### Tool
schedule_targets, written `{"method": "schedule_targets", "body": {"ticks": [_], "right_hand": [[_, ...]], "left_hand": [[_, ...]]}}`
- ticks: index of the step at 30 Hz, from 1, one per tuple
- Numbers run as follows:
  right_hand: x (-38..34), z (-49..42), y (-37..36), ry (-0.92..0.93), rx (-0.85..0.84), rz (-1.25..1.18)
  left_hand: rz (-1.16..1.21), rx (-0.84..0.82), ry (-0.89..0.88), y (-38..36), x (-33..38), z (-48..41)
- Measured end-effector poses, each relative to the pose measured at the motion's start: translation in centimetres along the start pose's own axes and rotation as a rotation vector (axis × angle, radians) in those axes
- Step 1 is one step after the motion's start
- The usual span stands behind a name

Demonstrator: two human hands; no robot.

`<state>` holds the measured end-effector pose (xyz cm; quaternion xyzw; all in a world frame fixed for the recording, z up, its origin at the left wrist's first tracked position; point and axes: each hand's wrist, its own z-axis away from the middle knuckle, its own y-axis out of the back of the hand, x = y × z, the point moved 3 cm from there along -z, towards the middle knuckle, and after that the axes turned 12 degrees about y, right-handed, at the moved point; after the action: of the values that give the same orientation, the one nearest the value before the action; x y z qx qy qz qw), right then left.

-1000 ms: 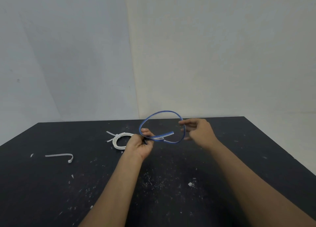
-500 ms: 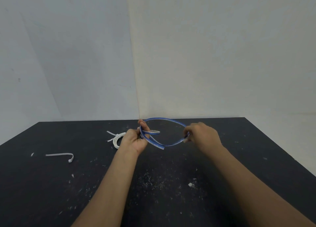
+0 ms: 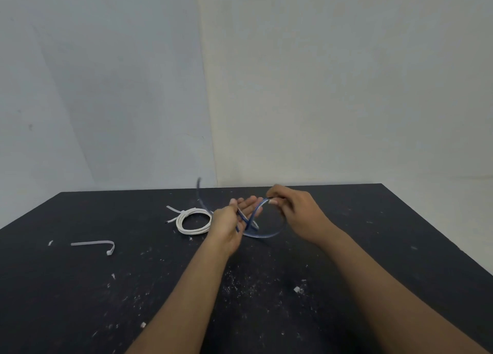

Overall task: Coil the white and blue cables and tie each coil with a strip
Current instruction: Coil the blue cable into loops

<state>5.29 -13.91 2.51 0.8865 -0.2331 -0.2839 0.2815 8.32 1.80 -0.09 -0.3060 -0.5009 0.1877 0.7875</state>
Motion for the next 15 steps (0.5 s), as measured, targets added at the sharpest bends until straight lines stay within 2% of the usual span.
{"method": "schedule_targets", "body": {"ticks": [3,6,8,11,15], "right_hand": [[-0.3,-0.5,0.0,0.042,-0.002,0.026],[-0.5,-0.8,0.4,0.059,-0.012,0.008],[-0.9,-1.0,0.6,0.082,-0.038,0.031],[-1.3,-1.3,1.4,0.079,-0.043,0.043],[-1.4,-1.4,2.3,0.046,-0.062,0.005]], "left_hand": [[-0.523,0.008,-0.101,0.1,0.1,0.0],[-0.828,-0.171,-0.153,-0.3,0.1,0.8],[-0.883,-0.242,-0.093,-0.5,0.1,1.3],[-0.844,-0.314,0.032,-0.4,0.3,2.0],[-0.902,-0.338,0.051,-0.3,1.4,2.9]]}}
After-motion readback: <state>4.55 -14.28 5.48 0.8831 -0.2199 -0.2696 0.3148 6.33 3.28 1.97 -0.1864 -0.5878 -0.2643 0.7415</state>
